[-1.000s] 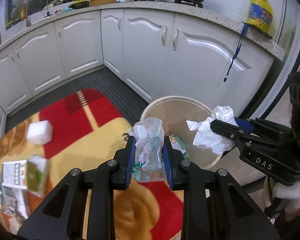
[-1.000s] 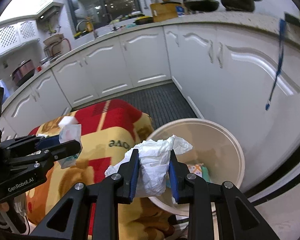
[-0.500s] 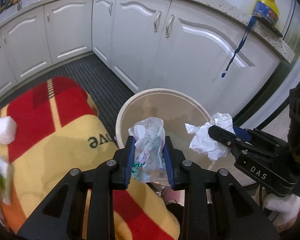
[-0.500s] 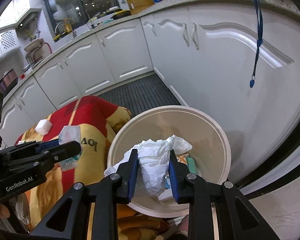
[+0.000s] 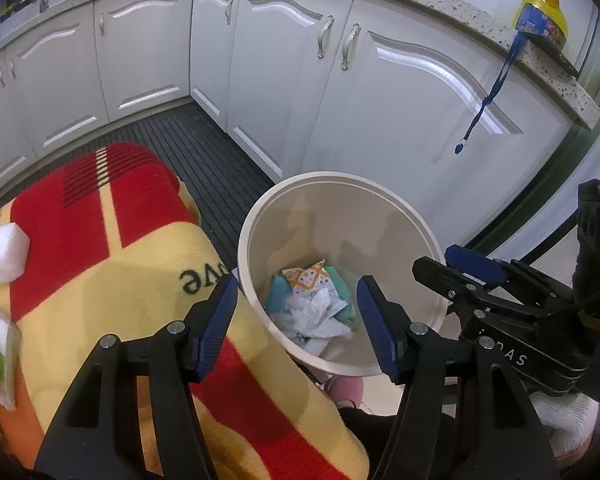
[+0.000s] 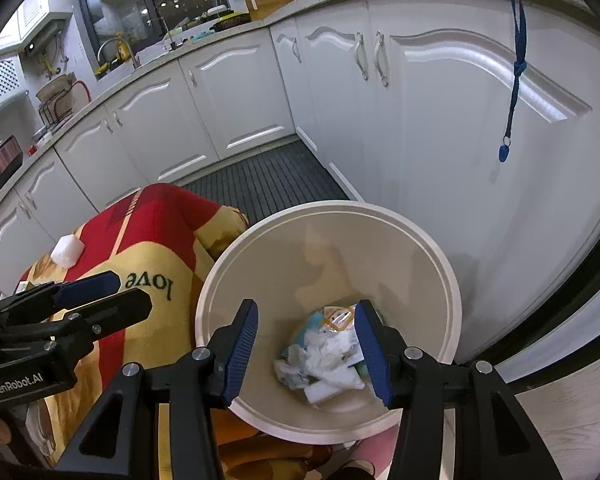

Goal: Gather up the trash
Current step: 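Open left tool over bucket while right tool releases white tissue inside, then move both tools back over the table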

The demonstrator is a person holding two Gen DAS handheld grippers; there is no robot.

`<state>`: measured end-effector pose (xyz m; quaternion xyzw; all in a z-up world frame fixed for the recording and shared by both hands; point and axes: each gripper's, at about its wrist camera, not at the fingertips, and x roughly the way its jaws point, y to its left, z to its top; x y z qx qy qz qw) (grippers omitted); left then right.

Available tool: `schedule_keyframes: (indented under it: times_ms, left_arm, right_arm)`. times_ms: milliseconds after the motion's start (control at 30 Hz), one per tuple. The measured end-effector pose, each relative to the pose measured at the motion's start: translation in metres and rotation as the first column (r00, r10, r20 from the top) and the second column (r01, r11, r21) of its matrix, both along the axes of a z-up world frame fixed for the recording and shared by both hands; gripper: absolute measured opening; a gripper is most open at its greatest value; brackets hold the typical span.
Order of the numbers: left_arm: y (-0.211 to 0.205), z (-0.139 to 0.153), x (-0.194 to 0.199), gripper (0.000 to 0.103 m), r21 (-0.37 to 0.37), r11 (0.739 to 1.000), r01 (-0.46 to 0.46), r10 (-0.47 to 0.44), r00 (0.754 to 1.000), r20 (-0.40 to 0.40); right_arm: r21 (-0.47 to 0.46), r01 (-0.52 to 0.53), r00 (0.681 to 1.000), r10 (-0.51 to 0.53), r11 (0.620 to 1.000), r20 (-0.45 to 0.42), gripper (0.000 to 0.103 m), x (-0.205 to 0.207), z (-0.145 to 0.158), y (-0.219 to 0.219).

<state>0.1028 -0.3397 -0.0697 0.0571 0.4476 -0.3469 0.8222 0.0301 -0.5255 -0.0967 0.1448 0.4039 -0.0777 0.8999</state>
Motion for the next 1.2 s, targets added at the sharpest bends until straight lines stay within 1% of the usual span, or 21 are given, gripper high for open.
schedule_keyframes:
  times_ms: [267,567,700,1000,1033,1100,1200]
  left_arm:
    - [0.006,0.009,-0.006,0.061,-0.005,1.000,-0.006,0.006,0.999,0.037]
    - [0.022,0.014,-0.008,0.061,-0.023,0.999,-0.030,0.031,0.999,0.039]
    - [0.030,0.017,-0.010,0.061,-0.031,0.999,-0.043,0.044,0.998,0.044]
    - [0.050,0.029,-0.019,0.061,-0.044,0.997,-0.065,0.069,0.994,0.082]
    - [0.054,0.030,-0.021,0.061,-0.043,0.997,-0.069,0.072,0.994,0.087]
    - [0.059,0.031,-0.022,0.061,-0.042,0.996,-0.074,0.077,0.993,0.093]
    - [0.068,0.033,-0.024,0.061,-0.045,0.996,-0.083,0.087,0.992,0.096]
  right_arm:
    - [-0.007,-0.015,1.000,0.016,1.000,0.013,0.048,-0.001,0.005,0.009]
    - [-0.013,-0.026,0.999,0.026,1.000,0.034,0.049,-0.005,0.015,0.021]
    - [-0.018,-0.030,0.999,0.031,0.999,0.042,0.055,-0.007,0.018,0.029]
    - [-0.034,-0.058,0.997,0.060,0.998,0.052,0.056,-0.010,0.026,0.048]
    - [-0.037,-0.062,0.996,0.064,0.997,0.054,0.056,-0.010,0.027,0.051]
    - [-0.045,-0.070,0.996,0.072,0.997,0.059,0.062,-0.011,0.030,0.056]
    - [-0.052,-0.079,0.994,0.083,0.996,0.070,0.063,-0.011,0.034,0.063]
